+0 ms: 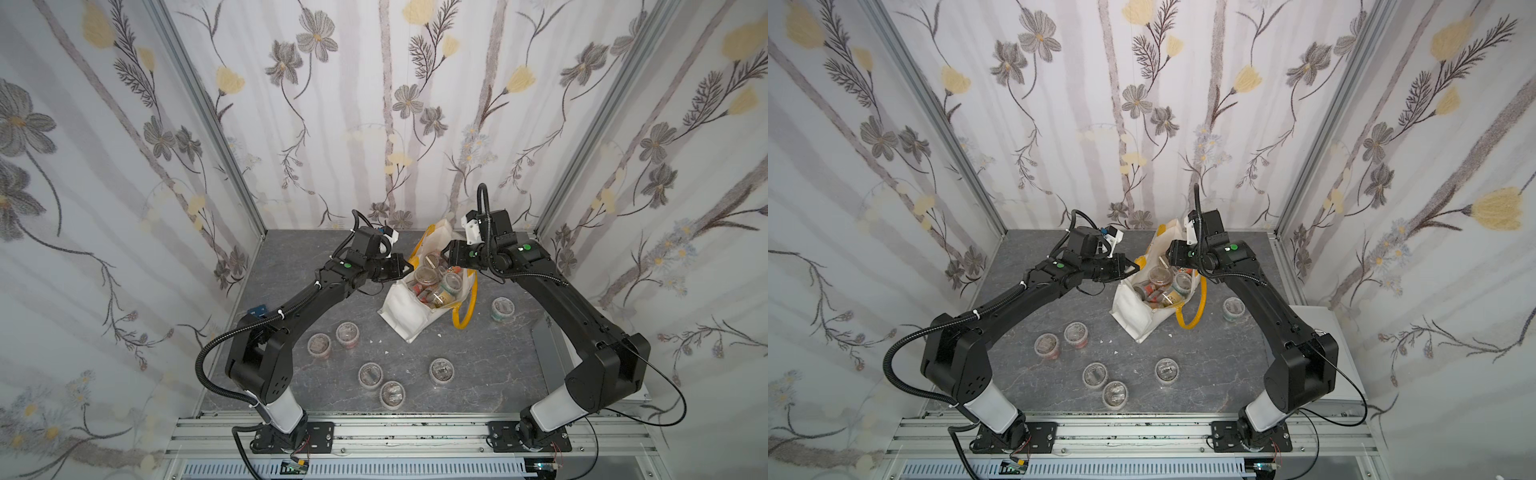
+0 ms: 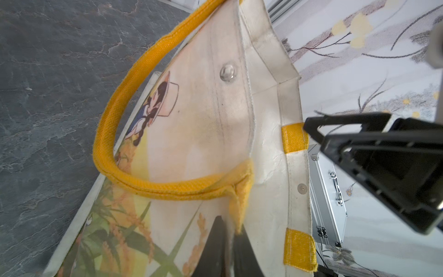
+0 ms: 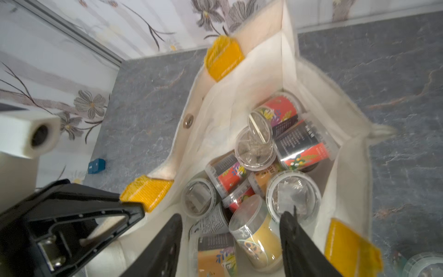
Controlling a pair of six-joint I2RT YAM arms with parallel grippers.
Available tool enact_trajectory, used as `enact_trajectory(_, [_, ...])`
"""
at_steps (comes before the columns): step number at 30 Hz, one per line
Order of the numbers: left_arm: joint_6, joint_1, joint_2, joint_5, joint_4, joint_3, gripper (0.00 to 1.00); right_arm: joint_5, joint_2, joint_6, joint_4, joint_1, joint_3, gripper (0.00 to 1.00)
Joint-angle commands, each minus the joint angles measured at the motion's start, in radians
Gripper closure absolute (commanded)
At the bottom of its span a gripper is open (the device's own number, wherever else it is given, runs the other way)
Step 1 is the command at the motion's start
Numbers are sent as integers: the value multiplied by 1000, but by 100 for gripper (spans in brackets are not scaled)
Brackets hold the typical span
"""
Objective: Take out the seed jars from the canvas bag
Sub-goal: Adjust the canvas bag at the center of the board.
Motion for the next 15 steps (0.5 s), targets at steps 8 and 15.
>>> enact_trajectory(8, [-139, -37, -41, -49, 186, -68, 67, 173, -65, 124, -25, -90, -52, 27])
enact_trajectory(15, [262, -30, -12, -253, -101, 175, 27, 127, 76, 84, -3, -165, 56, 28])
